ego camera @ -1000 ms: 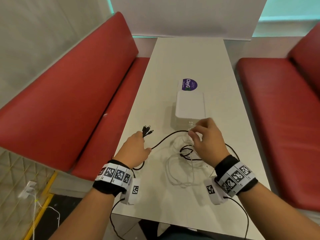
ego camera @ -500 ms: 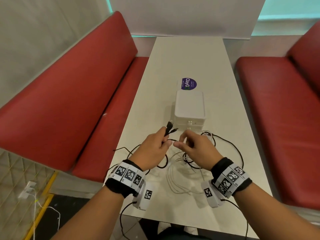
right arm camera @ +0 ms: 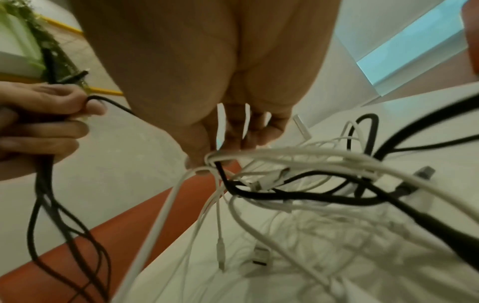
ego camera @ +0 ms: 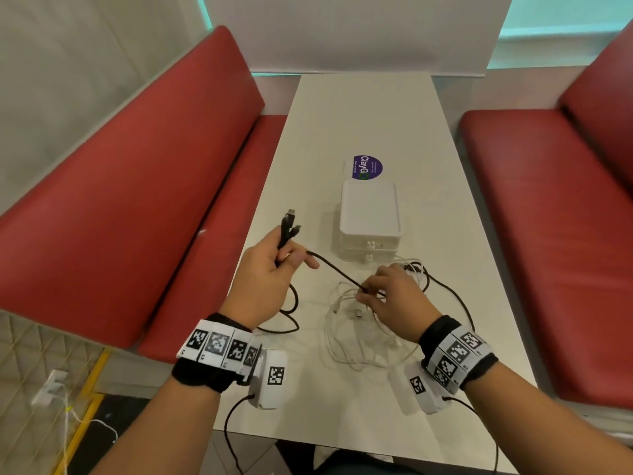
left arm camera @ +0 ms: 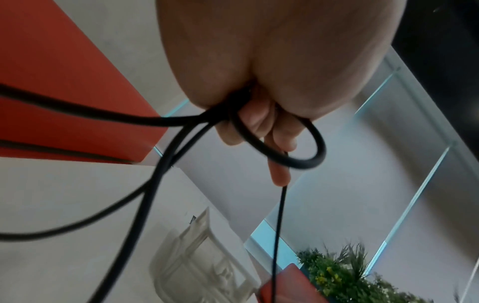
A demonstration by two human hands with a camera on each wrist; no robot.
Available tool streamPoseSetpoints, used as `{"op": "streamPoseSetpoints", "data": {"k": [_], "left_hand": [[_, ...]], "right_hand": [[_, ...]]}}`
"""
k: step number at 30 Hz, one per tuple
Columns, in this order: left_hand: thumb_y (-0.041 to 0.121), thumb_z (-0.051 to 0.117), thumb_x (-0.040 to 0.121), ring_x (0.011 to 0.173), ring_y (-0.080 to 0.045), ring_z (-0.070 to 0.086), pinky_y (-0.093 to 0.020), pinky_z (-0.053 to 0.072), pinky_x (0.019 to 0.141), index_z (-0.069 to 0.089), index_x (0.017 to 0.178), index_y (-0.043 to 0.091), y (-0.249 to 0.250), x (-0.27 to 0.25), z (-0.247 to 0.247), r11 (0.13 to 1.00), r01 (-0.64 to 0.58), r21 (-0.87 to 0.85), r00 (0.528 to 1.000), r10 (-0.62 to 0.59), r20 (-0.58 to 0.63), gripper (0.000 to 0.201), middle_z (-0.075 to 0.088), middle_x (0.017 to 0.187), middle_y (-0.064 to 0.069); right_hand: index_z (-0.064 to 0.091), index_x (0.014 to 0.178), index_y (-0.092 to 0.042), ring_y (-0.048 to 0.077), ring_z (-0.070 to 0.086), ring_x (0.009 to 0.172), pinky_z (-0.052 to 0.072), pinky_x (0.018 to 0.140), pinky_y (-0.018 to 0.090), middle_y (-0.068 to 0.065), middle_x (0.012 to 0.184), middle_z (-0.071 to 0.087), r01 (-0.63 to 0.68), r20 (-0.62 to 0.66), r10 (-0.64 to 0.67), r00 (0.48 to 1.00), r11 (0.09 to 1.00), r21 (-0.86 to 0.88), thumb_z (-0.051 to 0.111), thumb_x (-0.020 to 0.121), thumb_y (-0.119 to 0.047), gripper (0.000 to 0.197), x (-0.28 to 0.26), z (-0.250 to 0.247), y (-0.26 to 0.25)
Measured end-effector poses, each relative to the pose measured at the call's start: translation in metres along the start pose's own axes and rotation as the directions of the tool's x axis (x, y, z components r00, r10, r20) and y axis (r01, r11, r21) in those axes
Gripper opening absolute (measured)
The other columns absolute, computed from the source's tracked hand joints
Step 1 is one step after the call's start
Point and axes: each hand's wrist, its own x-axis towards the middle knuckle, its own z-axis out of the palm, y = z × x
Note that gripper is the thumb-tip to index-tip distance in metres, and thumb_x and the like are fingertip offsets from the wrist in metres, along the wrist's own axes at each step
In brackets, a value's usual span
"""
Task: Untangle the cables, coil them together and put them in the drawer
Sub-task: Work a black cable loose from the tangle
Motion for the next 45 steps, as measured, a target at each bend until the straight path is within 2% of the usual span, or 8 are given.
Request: {"op": "streamPoseSetpoints", "data": {"k": [7,15,19,21,26,35,41,45], "left_hand": [[0.008,0.047,0.096,0.048,-0.004,0.054,-0.033,0.044,0.057,0.041,0.076,0.015,-0.044,0.011,-0.001,0.867,0.293,0.404,0.918,-0.373,0.134,0.022,0.076,0.074,0.005],[0.002,0.055,0.085,0.098,-0.031,0.057,-0.033,0.041,0.077,0.047,0.107,0.01,-0.045,0.007,0.02,0.692,0.096,0.715,0.957,-0.262,0.126,0.024,0.056,0.107,-0.009],[0.012,0.065,0.086,0.144,-0.023,0.032,-0.042,0.022,0.123,0.048,0.134,0.011,-0.027,0.006,0.034,0.745,-0.202,0.636,0.961,0.028,0.273,0.051,0.044,0.148,-0.003],[0.017,0.061,0.091,0.132,-0.019,0.044,-0.041,0.023,0.123,0.05,0.126,0.015,-0.021,0.007,0.039,0.777,-0.269,0.569,0.928,0.052,0.369,0.037,0.055,0.126,0.0],[0.02,0.052,0.099,0.072,-0.023,0.06,-0.048,0.052,0.07,0.045,0.088,0.017,-0.011,0.006,0.035,0.929,-0.056,0.365,0.931,-0.083,0.354,0.013,0.061,0.076,-0.003],[-0.001,0.064,0.093,0.059,-0.002,0.053,-0.013,0.045,0.072,0.051,0.076,-0.005,0.014,0.002,0.015,0.999,0.036,0.002,0.987,-0.036,0.158,0.022,0.053,0.058,0.007],[0.029,0.072,0.09,0.062,-0.019,0.066,-0.033,0.049,0.059,0.053,0.073,0.022,-0.028,0.025,-0.024,0.854,0.146,0.499,0.975,-0.21,0.075,0.027,0.059,0.062,0.002],[0.031,0.073,0.087,0.092,-0.03,0.067,-0.039,0.053,0.078,0.058,0.09,0.017,-0.045,0.021,-0.022,0.651,0.134,0.747,0.966,-0.255,0.049,0.021,0.068,0.091,-0.002]], "right_hand": [[0.075,0.086,-0.018,0.01,0.067,0.076,0.051,0.071,0.018,-0.006,0.082,0.073,0.013,-0.197,0.086,0.977,0.89,0.456,0.073,0.092,-0.017,0.007,-0.003,-0.027,-0.018],[0.079,0.1,-0.035,0.007,0.059,0.076,0.046,0.072,0.023,-0.01,0.077,0.06,0.018,-0.137,0.009,0.991,0.98,0.197,0.071,0.093,-0.033,0.011,0.004,-0.006,-0.013],[0.076,0.106,-0.044,0.005,0.062,0.077,0.052,0.071,0.035,-0.013,0.08,0.068,0.05,-0.006,-0.049,0.999,0.998,0.047,0.063,0.093,-0.05,0.019,0.005,-0.01,-0.023],[0.075,0.104,-0.041,0.006,0.063,0.074,0.052,0.067,0.036,-0.012,0.08,0.072,0.07,-0.005,-0.07,0.998,0.997,-0.018,0.061,0.095,-0.05,0.019,0.008,-0.015,-0.031],[0.062,0.097,-0.036,0.01,0.06,0.062,0.052,0.062,0.038,-0.007,0.066,0.066,0.058,-0.072,-0.062,0.995,0.997,-0.058,0.054,0.098,-0.052,0.018,0.008,-0.022,-0.038],[0.066,0.087,-0.027,0.016,0.062,0.084,0.052,0.075,0.035,-0.008,0.088,0.07,-0.051,0.266,0.134,0.954,0.953,-0.297,0.049,0.096,-0.041,0.024,0.001,-0.005,-0.013],[0.069,0.076,-0.028,0.001,0.056,0.063,0.044,0.066,0.03,-0.008,0.076,0.069,-0.17,0.049,0.164,0.985,0.967,0.188,0.068,0.093,-0.034,0.018,-0.003,-0.016,0.011],[0.075,0.097,-0.042,0.008,0.058,0.086,0.045,0.084,0.033,-0.014,0.09,0.072,-0.09,-0.001,0.091,0.996,0.991,0.094,0.06,0.096,-0.035,0.017,0.002,-0.018,0.009]]}}
